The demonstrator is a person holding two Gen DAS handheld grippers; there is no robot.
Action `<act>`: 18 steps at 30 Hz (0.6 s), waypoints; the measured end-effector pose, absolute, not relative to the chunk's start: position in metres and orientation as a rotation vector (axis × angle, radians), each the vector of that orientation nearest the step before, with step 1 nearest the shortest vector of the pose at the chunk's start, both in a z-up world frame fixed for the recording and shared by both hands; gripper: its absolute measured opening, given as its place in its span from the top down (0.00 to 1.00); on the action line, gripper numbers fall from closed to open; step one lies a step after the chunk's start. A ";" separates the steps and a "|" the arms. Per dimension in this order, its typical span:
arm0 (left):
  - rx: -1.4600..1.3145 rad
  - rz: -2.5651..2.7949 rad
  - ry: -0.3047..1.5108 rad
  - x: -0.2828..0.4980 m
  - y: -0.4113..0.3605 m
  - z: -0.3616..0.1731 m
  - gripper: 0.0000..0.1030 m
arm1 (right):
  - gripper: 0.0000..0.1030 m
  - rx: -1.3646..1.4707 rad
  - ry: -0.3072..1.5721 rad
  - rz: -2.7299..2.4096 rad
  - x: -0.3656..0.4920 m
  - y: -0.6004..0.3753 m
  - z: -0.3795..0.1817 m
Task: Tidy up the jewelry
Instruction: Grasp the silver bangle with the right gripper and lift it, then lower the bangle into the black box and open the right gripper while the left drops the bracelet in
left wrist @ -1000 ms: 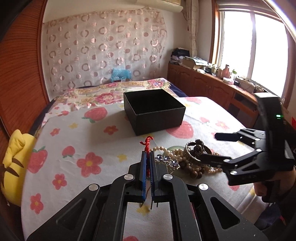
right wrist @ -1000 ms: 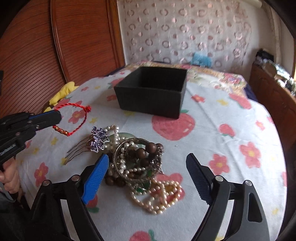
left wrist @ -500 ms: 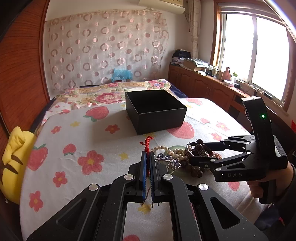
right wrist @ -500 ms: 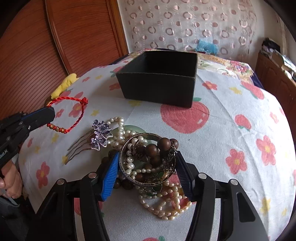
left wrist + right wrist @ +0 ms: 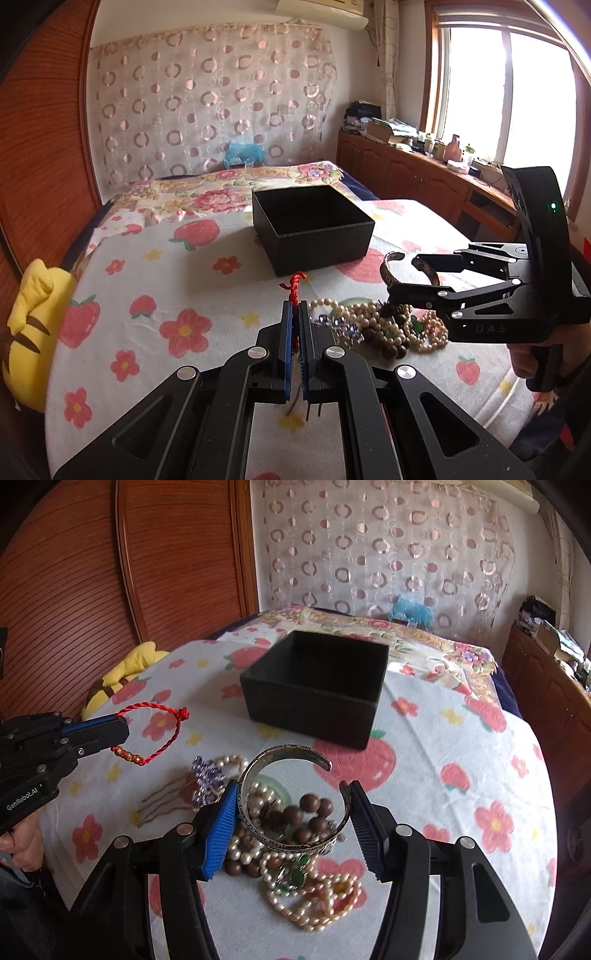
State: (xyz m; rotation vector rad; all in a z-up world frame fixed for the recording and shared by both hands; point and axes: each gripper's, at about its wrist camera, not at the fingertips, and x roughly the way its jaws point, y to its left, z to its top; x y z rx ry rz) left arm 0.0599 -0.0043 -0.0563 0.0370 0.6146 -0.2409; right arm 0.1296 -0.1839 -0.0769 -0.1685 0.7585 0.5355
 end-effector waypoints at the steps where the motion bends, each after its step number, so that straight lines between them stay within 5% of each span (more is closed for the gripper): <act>1: 0.040 -0.239 0.607 0.062 -0.004 -0.054 0.98 | 0.40 -0.170 0.753 0.535 0.132 -0.185 -0.075; 18: 0.084 -0.233 0.554 0.124 -0.015 -0.011 0.98 | 0.40 -0.198 0.675 0.484 0.213 -0.183 -0.049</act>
